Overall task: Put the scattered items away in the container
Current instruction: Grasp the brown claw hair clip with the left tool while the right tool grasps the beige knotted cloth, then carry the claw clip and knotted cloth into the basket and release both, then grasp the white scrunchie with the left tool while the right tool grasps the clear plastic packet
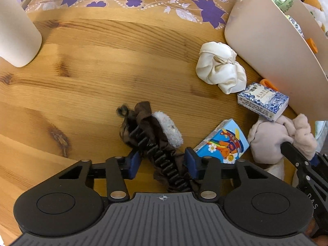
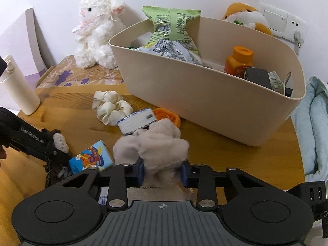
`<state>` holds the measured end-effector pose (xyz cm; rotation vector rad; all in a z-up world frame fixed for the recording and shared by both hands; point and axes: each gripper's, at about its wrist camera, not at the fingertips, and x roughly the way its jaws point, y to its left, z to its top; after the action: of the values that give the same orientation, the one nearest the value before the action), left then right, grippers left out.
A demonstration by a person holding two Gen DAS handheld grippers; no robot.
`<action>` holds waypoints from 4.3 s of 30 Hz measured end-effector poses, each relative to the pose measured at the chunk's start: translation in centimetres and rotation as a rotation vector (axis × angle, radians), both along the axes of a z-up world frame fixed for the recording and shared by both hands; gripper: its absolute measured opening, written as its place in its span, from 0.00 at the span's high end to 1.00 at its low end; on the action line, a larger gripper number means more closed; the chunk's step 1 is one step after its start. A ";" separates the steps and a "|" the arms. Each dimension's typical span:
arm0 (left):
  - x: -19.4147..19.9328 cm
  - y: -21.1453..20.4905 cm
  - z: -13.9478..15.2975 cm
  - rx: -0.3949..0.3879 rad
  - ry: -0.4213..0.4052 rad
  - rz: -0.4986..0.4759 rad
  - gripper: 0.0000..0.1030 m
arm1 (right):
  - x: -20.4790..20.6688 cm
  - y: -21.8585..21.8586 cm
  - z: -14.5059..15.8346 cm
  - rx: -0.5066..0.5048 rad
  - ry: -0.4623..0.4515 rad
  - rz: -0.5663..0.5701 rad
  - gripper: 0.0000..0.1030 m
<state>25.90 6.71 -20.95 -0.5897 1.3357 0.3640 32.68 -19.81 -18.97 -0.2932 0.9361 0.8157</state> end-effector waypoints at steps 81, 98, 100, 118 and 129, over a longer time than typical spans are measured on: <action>19.9 -10.4 10.3 0.351 -0.336 -0.448 0.75 | 13.6 -2.1 7.6 0.088 -0.161 -0.279 0.81; 16.5 -9.4 13.1 0.458 -0.444 -0.460 0.32 | 10.9 -2.9 9.3 0.084 -0.232 -0.190 0.27; 15.5 -8.9 13.7 0.451 -0.458 -0.462 0.32 | 10.0 -3.2 10.0 0.106 -0.239 -0.169 0.25; 8.6 -5.5 9.1 0.412 -0.332 -0.678 0.27 | 1.5 -4.5 7.5 0.068 -0.149 0.195 0.17; 9.7 -4.5 4.3 0.433 -0.252 -0.788 0.27 | 0.3 -2.7 3.1 -0.070 -0.061 0.378 0.21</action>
<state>35.63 2.22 -16.67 0.2605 1.0977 -0.0750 33.01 -22.54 -15.84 -0.5642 0.8641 1.1141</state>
